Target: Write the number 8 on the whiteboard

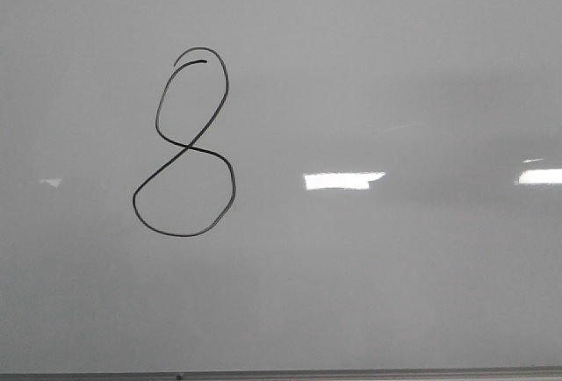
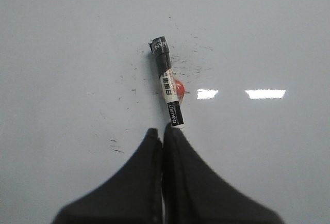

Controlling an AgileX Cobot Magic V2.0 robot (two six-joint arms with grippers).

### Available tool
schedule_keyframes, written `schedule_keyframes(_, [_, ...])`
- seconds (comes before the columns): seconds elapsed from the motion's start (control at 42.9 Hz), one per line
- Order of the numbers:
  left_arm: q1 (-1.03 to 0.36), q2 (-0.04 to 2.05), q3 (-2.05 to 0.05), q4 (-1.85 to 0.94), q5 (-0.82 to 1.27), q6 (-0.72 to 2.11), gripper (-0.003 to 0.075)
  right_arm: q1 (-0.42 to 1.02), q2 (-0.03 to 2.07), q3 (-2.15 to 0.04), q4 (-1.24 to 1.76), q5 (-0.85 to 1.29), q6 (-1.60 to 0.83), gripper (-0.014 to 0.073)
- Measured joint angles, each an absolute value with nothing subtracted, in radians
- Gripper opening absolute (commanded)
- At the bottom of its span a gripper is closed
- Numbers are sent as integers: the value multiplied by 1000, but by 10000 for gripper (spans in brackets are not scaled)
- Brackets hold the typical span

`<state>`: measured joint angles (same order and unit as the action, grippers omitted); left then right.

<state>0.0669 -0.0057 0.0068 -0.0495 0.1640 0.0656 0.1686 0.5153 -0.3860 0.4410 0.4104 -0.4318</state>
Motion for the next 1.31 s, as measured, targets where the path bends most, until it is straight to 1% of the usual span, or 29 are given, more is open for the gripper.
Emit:
schedule_keyframes(0.583, [67,-6,7,-50,163,66,-21,169,515,-384,441,414,-432,-69])
schedule_keyframes(0.676, [67,-6,7,-50,162,66,-21,169,505,-371,400,401,-432,-69])
schedule_keyframes(0.839, [67,-6,7,-50,160,66,-21,142,402,-298,282,310,-367,-69])
schedule_keyframes(0.979, [67,-6,7,-50,160,66,-21,43,276,-195,198,231,-234,-69])
schedule_keyframes(1.119, [67,-6,7,-50,160,66,-21,-49,142,-79,109,221,-74,-69])
schedule_keyframes(1.212, [67,-6,7,-50,160,66,-21,-68,60,-6,67,219,-11,-69])
schedule_keyframes(1.305, [67,-6,7,-50,160,66,-21,-70,6,23,55,235,10,-69])
